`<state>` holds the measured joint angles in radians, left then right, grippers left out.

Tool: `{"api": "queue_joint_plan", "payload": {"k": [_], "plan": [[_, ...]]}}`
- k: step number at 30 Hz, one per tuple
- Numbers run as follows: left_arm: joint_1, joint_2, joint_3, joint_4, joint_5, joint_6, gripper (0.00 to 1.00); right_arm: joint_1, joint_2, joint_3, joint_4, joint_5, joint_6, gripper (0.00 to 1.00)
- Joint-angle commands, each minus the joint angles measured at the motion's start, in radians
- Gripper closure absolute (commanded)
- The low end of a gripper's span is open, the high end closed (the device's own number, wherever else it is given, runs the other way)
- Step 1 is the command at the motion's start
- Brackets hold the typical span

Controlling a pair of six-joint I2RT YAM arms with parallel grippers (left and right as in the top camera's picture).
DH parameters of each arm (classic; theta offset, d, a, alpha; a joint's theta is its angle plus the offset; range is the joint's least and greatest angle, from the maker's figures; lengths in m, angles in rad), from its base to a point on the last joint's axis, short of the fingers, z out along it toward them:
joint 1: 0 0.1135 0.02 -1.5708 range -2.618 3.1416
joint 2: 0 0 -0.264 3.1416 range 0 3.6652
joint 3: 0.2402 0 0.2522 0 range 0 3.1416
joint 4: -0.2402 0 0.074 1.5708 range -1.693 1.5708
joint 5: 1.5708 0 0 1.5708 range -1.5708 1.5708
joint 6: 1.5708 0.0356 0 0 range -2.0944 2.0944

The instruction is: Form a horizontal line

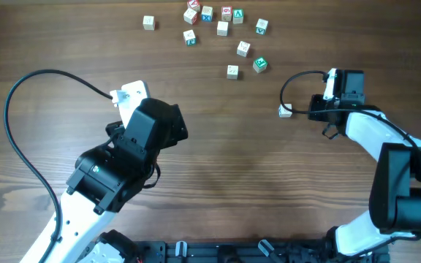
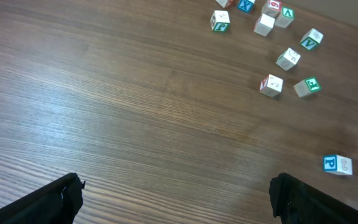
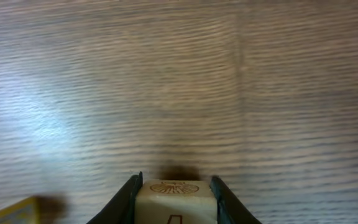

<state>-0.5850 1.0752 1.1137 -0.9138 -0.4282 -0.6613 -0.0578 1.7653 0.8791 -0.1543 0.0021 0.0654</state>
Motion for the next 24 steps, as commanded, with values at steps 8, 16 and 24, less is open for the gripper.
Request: {"api": "queue_joint_plan", "payload": {"k": [8,16,24], "plan": [[0.006,0.06,-0.001,0.085,0.05,-0.064,0.0,-0.002,0.058,0.0,0.032,0.006,-0.003,0.46],[0.006,0.245,-0.001,0.175,0.104,-0.131,0.0,-0.003,-0.036,0.125,-0.125,0.008,0.047,0.0],[0.008,0.426,-0.001,0.452,0.167,-0.162,0.6,-0.031,-0.179,0.263,-0.302,0.045,0.258,0.0]]}}
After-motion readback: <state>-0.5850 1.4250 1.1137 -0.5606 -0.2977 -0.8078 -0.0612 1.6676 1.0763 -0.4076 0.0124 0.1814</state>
